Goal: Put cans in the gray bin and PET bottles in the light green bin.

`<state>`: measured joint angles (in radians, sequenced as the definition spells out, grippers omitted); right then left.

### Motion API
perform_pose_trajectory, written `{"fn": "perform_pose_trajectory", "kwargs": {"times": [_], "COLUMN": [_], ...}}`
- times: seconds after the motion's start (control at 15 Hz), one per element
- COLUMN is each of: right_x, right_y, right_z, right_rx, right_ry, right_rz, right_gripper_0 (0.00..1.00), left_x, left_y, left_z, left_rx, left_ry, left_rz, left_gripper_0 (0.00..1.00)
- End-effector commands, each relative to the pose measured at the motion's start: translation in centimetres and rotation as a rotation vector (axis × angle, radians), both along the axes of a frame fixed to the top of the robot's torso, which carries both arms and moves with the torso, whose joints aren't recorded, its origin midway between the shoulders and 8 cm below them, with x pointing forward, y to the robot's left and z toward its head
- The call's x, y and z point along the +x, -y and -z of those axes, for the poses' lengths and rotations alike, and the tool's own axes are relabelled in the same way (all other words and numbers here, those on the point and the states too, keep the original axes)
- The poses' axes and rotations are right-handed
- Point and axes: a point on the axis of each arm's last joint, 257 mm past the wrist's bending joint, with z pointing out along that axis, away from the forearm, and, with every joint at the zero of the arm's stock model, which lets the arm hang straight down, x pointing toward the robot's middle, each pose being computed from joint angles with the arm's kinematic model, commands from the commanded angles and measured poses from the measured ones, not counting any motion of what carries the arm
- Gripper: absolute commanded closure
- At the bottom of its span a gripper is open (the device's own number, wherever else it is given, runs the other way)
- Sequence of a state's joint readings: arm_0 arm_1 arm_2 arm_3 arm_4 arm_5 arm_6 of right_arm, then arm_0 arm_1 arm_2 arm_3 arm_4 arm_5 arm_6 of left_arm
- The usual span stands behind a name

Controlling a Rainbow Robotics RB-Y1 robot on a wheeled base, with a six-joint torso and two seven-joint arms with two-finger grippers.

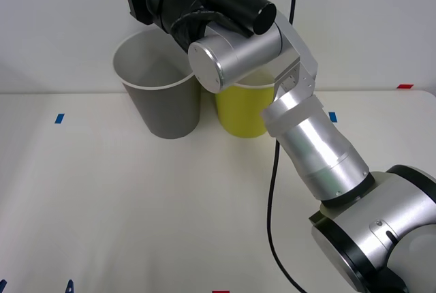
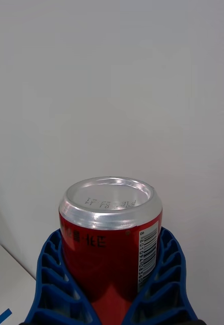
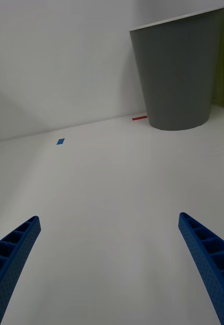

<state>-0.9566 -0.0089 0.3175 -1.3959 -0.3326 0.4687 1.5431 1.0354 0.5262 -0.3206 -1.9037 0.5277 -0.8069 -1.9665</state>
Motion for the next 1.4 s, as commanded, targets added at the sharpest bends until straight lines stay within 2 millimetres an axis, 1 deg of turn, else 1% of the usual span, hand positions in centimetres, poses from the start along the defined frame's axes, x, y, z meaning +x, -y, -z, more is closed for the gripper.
{"fn": "perform_pose_trajectory", "kwargs": {"times": [0.07, 0.13, 0.2, 0.27, 0.4, 0.53, 1.0, 1.07, 1.2, 1.4], "right_x": [0.1, 0.1, 0.0, -0.1, -0.5, -0.7, -1.1, -1.3, -1.9, -4.3], "right_y": [0.1, 0.2, 0.0, -0.2, -0.8, -1.2, -1.7, -1.8, -1.6, 0.0], "right_z": [0.1, 0.1, 0.2, 0.1, 0.4, 0.4, 0.3, 0.0, -0.1, -0.9], "right_rx": [-0.003, -0.004, -0.003, -0.005, -0.016, -0.010, 0.000, 0.010, -0.002, -0.067], "right_ry": [0.001, 0.000, -0.002, 0.001, 0.002, 0.000, -0.006, -0.008, -0.036, -0.113], "right_rz": [0.004, 0.005, 0.001, -0.002, -0.011, -0.018, -0.030, -0.036, -0.041, -0.041], "right_gripper_0": [1.00, 0.73, 0.21, 0.00, 0.00, 0.00, 0.00, 0.00, 0.00, 0.00], "left_x": [0.0, 0.0, 0.0, 0.0, 0.0, 0.0, 0.0, 0.0, 0.0, 0.0], "left_y": [0.0, 0.0, 0.0, 0.0, 0.0, 0.0, 0.0, 0.0, 0.0, 0.0], "left_z": [0.0, 0.0, 0.0, 0.0, 0.0, 0.0, 0.0, 0.0, 0.0, 0.0], "left_rx": [0.000, 0.000, 0.000, 0.000, 0.000, 0.000, 0.000, 0.000, 0.000, 0.000], "left_ry": [0.000, 0.000, 0.000, 0.000, 0.000, 0.000, 0.000, 0.000, 0.000, 0.000], "left_rz": [0.000, 0.000, 0.000, 0.000, 0.000, 0.000, 0.000, 0.000, 0.000, 0.000], "left_gripper_0": [0.08, 0.08, 0.08, 0.08, 0.08, 0.08, 0.08, 0.08, 0.08, 0.09]}}
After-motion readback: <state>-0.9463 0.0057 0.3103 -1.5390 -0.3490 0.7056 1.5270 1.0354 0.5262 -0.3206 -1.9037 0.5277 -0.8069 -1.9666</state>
